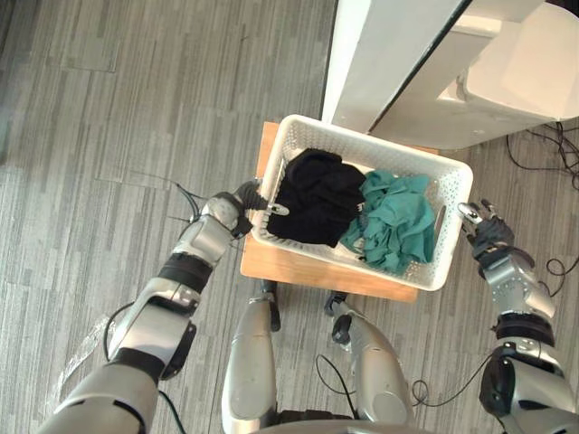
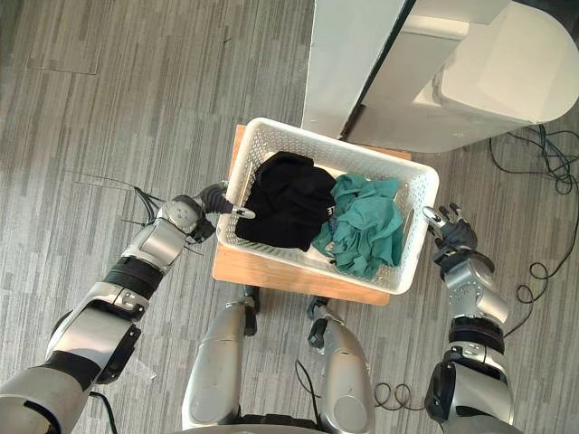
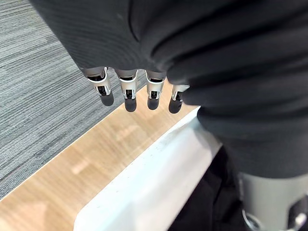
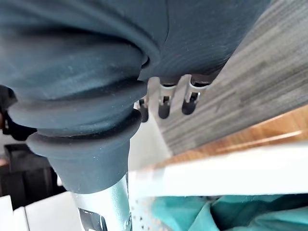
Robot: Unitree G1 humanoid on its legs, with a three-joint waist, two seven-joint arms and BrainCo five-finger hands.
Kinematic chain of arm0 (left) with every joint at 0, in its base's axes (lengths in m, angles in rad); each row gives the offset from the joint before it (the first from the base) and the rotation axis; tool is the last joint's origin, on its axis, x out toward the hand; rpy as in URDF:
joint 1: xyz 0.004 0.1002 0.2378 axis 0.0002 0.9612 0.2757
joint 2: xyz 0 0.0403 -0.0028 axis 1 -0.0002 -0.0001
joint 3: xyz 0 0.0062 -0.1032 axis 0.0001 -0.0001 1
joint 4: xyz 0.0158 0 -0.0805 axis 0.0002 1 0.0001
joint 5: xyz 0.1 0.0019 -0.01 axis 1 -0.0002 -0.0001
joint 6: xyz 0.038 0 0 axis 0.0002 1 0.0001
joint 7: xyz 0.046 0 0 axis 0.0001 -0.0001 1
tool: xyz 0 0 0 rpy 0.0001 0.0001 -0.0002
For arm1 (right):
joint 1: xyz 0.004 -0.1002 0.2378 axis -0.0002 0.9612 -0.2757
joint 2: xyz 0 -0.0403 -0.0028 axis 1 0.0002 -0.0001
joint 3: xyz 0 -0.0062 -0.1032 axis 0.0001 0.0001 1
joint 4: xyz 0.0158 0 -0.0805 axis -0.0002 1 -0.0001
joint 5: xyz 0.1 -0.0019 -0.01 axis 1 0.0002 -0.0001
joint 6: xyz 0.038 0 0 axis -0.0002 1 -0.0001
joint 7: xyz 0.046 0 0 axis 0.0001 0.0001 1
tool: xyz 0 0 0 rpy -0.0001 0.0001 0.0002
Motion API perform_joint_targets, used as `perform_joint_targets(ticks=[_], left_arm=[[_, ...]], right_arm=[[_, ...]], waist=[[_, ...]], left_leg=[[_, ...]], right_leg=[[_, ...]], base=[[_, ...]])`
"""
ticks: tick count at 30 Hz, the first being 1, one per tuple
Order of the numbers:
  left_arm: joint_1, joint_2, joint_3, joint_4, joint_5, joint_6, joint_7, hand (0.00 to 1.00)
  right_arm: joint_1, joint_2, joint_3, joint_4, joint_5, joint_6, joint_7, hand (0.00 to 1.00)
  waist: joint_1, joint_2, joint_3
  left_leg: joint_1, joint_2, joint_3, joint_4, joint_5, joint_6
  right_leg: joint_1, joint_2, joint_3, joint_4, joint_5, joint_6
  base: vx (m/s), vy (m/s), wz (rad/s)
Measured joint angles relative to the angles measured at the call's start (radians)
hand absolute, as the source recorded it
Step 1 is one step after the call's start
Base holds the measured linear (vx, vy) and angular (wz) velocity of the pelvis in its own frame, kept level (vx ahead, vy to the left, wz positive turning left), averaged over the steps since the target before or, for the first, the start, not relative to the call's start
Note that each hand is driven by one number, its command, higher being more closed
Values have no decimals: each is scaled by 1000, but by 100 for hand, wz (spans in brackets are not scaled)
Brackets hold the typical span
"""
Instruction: Pick up the laundry basket with both hands and put the clothes into the washing machine.
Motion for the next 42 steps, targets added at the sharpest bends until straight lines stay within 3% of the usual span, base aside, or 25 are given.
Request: perform_joint_targets(ticks=[6,12,13,15,16,22,27,29,34,38,42], left_arm=[[-32,2,0,-1,-16,-10,19,0],[-31,9,0,-2,-15,-9,19,0],[-31,9,0,-2,-13,-8,20,0],[-31,9,1,-2,-13,-8,22,0],[-31,9,0,-2,-13,-8,28,100],[-17,9,5,-20,26,-7,68,100],[81,-33,98,-159,108,-8,129,100],[130,-44,129,-237,169,-12,140,100],[264,-52,153,-329,409,-79,143,100],[351,-52,181,-422,457,-145,147,100],[432,-79,209,-485,482,-196,161,100]], right_arm=[[-71,-21,133,19,-70,4,38,0],[-87,-62,234,24,-211,30,76,0],[-88,-63,245,28,-229,34,84,100],[-90,-63,259,50,-259,34,96,100],[-89,-62,271,70,-286,35,97,100],[-89,-55,275,95,-395,31,91,100],[-60,-13,217,64,-467,39,54,100],[-4,25,187,-25,-479,43,31,100],[120,144,109,-291,-476,46,-55,100],[186,197,64,-505,-478,47,-109,100],[238,220,61,-649,-486,30,-130,100]], waist=[[-1,-1,1],[-2,-1,1],[-2,-1,1],[-1,-2,0],[-1,-3,-1],[-1,-12,-5],[3,-12,-5],[14,-12,-5],[25,-12,-5],[32,-12,-5],[46,-12,-5]], left_leg=[[-9,2,2,-12,9,-8],[-8,2,1,-36,29,-15],[-7,2,1,-39,31,-14],[-5,2,0,-47,37,-16],[-2,0,-2,-61,48,-15],[11,-3,-14,-99,78,-16],[44,-9,-22,-133,94,-17],[50,-7,-18,-140,94,-17],[54,0,4,-140,94,-17],[67,8,26,-132,86,-12],[80,33,62,-67,37,-11]], right_leg=[[-5,7,-3,-30,22,0],[-5,12,-7,-50,35,0],[-4,14,-7,-51,35,0],[-4,15,-8,-53,36,-2],[-2,15,-10,-60,40,-7],[13,24,-24,-86,46,-16],[42,25,-33,-100,46,-17],[44,29,-28,-107,46,-17],[41,39,-4,-121,52,-20],[43,44,15,-118,52,-20],[52,58,63,-107,52,-20]], base=[[17,-4,-2],[5,-3,1],[0,0,0],[-8,-9,3],[-18,-29,8],[-12,-20,8],[20,2,7],[34,10,-7],[49,12,-13],[27,16,-16],[-14,28,-39]])
